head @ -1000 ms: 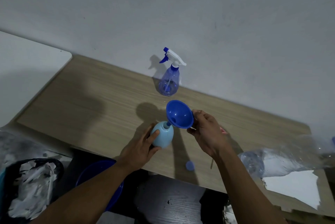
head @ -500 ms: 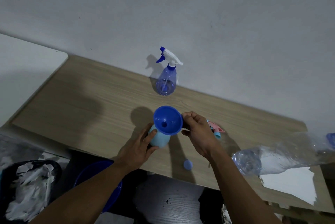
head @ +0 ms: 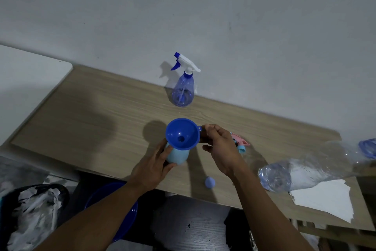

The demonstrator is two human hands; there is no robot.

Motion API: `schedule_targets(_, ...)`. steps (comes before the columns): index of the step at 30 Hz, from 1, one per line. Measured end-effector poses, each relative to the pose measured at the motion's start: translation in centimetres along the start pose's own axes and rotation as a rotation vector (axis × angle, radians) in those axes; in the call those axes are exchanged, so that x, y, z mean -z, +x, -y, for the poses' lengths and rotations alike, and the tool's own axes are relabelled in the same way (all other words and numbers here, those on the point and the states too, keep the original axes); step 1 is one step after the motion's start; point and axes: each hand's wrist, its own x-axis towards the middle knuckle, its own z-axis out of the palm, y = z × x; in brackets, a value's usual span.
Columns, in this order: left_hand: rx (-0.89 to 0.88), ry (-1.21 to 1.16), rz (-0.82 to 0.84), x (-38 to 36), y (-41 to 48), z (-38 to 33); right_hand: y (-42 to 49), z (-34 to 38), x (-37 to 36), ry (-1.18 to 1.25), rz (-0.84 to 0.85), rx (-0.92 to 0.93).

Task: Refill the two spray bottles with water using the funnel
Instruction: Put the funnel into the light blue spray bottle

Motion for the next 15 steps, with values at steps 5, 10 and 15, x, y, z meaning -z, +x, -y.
schedule_targets(5, -0.04, -0.007, -0.042, 0.2, 0.0, -0.3, -1.4, -1.6, 2.0, 0.019, -0.158, 0.046)
schedule_targets(10, -0.063, -0.023, -0.085, 0.4, -0.1, -1.2, -5.0, -5.3, 5.5, -0.081, -0.467, 0.175)
schedule_targets(15, -0.049, -0.092, -0.078, 0.6, 0.0, -2.2, -9.2, -8.2, 9.6, -0.103, -0.743, 0.204)
